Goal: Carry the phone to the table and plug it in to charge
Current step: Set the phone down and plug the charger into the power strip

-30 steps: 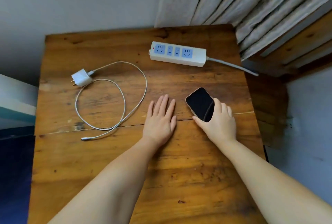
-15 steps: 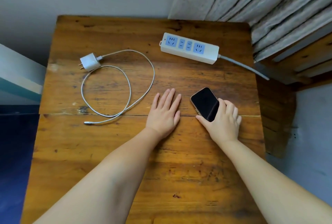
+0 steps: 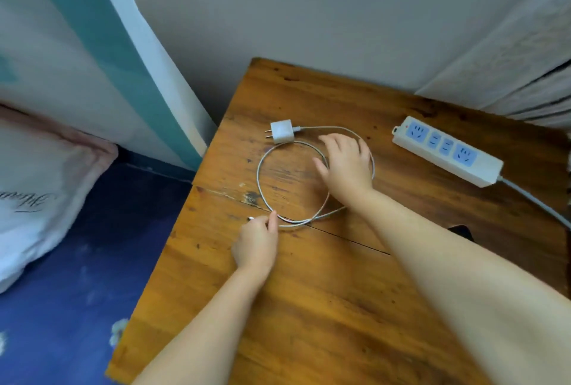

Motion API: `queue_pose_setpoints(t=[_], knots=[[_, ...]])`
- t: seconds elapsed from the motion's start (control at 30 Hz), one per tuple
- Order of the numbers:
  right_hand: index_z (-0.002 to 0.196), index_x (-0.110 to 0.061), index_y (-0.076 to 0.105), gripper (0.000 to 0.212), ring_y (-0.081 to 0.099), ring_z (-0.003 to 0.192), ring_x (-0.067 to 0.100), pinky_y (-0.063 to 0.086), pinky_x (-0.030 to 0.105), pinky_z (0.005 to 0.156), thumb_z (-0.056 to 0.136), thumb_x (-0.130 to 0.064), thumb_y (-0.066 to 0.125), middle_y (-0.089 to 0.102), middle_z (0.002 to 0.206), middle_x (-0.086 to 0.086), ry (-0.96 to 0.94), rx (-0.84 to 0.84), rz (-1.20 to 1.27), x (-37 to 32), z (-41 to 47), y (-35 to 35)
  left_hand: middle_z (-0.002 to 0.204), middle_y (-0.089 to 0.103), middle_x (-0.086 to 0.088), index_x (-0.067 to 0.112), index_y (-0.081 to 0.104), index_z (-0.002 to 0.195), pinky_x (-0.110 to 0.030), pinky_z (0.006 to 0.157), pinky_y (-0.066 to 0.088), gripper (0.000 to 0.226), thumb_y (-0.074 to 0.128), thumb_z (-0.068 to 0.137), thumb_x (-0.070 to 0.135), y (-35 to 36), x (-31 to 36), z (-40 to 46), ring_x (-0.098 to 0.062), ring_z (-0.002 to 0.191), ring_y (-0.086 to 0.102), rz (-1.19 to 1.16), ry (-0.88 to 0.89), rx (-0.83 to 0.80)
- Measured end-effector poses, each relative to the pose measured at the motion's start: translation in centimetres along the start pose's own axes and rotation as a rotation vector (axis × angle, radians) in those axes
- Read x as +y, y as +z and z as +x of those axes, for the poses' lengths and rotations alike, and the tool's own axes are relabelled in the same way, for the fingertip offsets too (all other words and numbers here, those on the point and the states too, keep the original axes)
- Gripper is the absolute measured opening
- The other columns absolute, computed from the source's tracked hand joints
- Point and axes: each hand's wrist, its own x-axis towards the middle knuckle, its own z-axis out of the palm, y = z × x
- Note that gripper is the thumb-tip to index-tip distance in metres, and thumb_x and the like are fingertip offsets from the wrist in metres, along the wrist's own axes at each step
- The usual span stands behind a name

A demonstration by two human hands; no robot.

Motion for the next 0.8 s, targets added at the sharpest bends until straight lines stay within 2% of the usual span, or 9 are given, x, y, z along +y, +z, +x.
queue_pose_setpoints(t=[0.13, 0.2, 0.3, 0.4, 0.53, 0.6, 0.67, 0.73, 0.8], knots=[[0.145, -0.019, 0.026, 0.063, 0.024, 0.139, 0.024, 0.011, 0.055, 0.113, 0.089, -0.028, 0.053, 0.031, 0.151, 0.006, -0.171, -0.168, -0.072, -3.7, 5.4, 2.3, 0.073, 0.072, -0.005, 0.015, 0.067, 0.053, -0.037, 0.077, 0.052, 0.067, 0.031, 0.094, 0.055, -0.6, -1.0, 1.6, -0.029, 0.074, 0.065, 0.047, -0.233, -0.203], [0.147, -0.02, 0.019, 0.068, 0.022, 0.14, 0.028, 0.013, 0.057, 0.113, 0.089, -0.028, 0.052, 0.024, 0.154, 0.008, -0.166, -0.294, -0.114, -4.3, 7.0, 2.9, 0.08, 0.074, -0.006, 0.014, 0.071, 0.066, -0.038, 0.08, 0.053, 0.059, 0.036, 0.093, 0.054, -0.4, -0.8, 2.5, -0.029, 0.079, 0.067, 0.049, -0.263, -0.215], [0.138, -0.013, 0.034, 0.052, 0.036, 0.127, 0.036, 0.029, 0.051, 0.104, 0.089, -0.023, 0.05, 0.036, 0.142, 0.015, -0.113, -0.271, -0.115, -4.3, 7.5, 2.9, 0.086, 0.073, -0.009, 0.011, 0.07, 0.081, -0.037, 0.078, 0.053, 0.045, 0.041, 0.092, 0.043, -0.4, -0.4, 3.3, -0.032, 0.084, 0.066, 0.037, -0.229, -0.168], [0.127, -0.008, 0.044, 0.045, 0.048, 0.111, 0.037, 0.044, 0.046, 0.088, 0.088, -0.027, 0.053, 0.043, 0.128, 0.017, -0.084, -0.251, -0.033, -4.2, 6.5, 1.8, 0.076, 0.069, -0.008, 0.013, 0.066, 0.071, -0.036, 0.067, 0.049, 0.037, 0.041, 0.092, 0.031, -1.3, 0.3, 3.2, -0.033, 0.076, 0.062, -0.057, -0.169, -0.039], [0.125, -0.012, 0.046, 0.049, 0.055, 0.093, 0.026, 0.047, 0.035, 0.077, 0.082, -0.033, 0.06, 0.044, 0.122, 0.01, 0.112, -0.127, 0.368, -1.9, 4.6, -1.8, 0.094, 0.066, -0.012, 0.011, 0.064, 0.096, -0.038, 0.072, 0.047, 0.029, 0.038, 0.098, 0.021, -2.4, 1.9, 2.8, -0.031, 0.085, 0.059, -0.386, 0.043, 0.215], [0.126, -0.016, 0.045, 0.052, 0.051, 0.091, 0.019, 0.041, 0.027, 0.069, 0.08, -0.035, 0.062, 0.047, 0.117, 0.006, 0.243, -0.086, 0.474, 0.8, 4.1, -4.5, 0.09, 0.062, -0.011, 0.009, 0.061, 0.111, -0.037, 0.074, 0.05, 0.029, 0.035, 0.099, 0.015, -2.7, 4.3, 2.8, -0.026, 0.078, 0.058, -0.575, 0.105, 0.256], [0.125, -0.014, 0.047, 0.054, 0.049, 0.089, 0.018, 0.038, 0.027, 0.066, 0.079, -0.037, 0.064, 0.053, 0.112, 0.004, 0.354, -0.109, 0.396, 5.0, 3.6, -7.9, 0.081, 0.058, -0.011, 0.005, 0.057, 0.118, -0.036, 0.07, 0.047, 0.031, 0.033, 0.1, 0.013, -2.5, 7.4, 2.7, -0.024, 0.07, 0.053, -0.648, 0.158, 0.262], [0.121, -0.01, 0.052, 0.051, 0.05, 0.087, 0.02, 0.038, 0.03, 0.069, 0.077, -0.034, 0.066, 0.059, 0.111, 0.008, 0.438, -0.164, 0.221, 9.4, 3.1, -11.1, 0.08, 0.062, -0.019, 0.0, 0.058, 0.113, -0.041, 0.07, 0.047, 0.031, 0.035, 0.099, 0.015, -1.9, 10.1, 2.3, -0.034, 0.073, 0.054, -0.656, 0.258, 0.239], [0.12, -0.008, 0.055, 0.051, 0.055, 0.089, 0.025, 0.041, 0.032, 0.069, 0.077, -0.031, 0.069, 0.062, 0.112, 0.013, 0.477, -0.212, 0.055, 13.3, 2.6, -13.7, 0.06, 0.055, -0.005, 0.004, 0.063, 0.103, -0.038, 0.059, 0.04, 0.028, 0.039, 0.098, 0.017, -1.1, 12.1, 1.7, -0.026, 0.058, 0.048, -0.642, 0.362, 0.195]])
